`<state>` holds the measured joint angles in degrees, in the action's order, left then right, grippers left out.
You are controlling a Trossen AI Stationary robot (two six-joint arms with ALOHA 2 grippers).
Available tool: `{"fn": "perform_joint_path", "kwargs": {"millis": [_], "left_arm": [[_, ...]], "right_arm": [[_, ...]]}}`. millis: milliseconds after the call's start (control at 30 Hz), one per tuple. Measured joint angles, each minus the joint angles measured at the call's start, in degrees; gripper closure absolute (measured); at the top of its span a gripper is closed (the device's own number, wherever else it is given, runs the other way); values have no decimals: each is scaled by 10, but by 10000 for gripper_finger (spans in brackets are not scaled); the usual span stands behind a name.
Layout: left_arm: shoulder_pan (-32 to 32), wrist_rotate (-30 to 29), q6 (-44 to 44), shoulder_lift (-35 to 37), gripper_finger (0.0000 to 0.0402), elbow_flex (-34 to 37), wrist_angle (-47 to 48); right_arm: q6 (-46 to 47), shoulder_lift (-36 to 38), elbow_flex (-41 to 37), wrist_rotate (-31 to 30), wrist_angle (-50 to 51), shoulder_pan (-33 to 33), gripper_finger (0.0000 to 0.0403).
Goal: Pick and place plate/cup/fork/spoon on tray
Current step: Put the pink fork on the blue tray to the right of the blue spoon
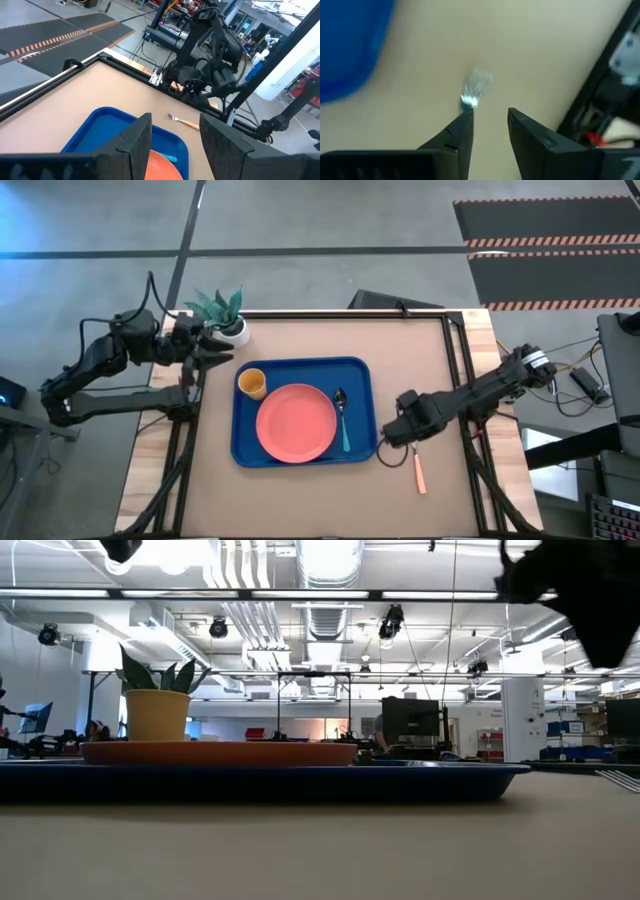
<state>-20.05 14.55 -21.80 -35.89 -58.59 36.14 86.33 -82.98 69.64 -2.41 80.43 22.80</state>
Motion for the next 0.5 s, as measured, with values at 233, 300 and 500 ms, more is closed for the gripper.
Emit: {"fn": "perform_joint_path", "kwargs": {"millis": [233,300,500], "left_arm": [[0,0,0,-16,253,0,-2],[0,0,0,-20,253,0,-2],[0,0,5,-21,253,0,-1]], "right_arm": [[90,-28,-15,55,-32,59,232],[117,-37,-16,57,-64,75,221],[210,-70,-21,58,-148,113,209]]}}
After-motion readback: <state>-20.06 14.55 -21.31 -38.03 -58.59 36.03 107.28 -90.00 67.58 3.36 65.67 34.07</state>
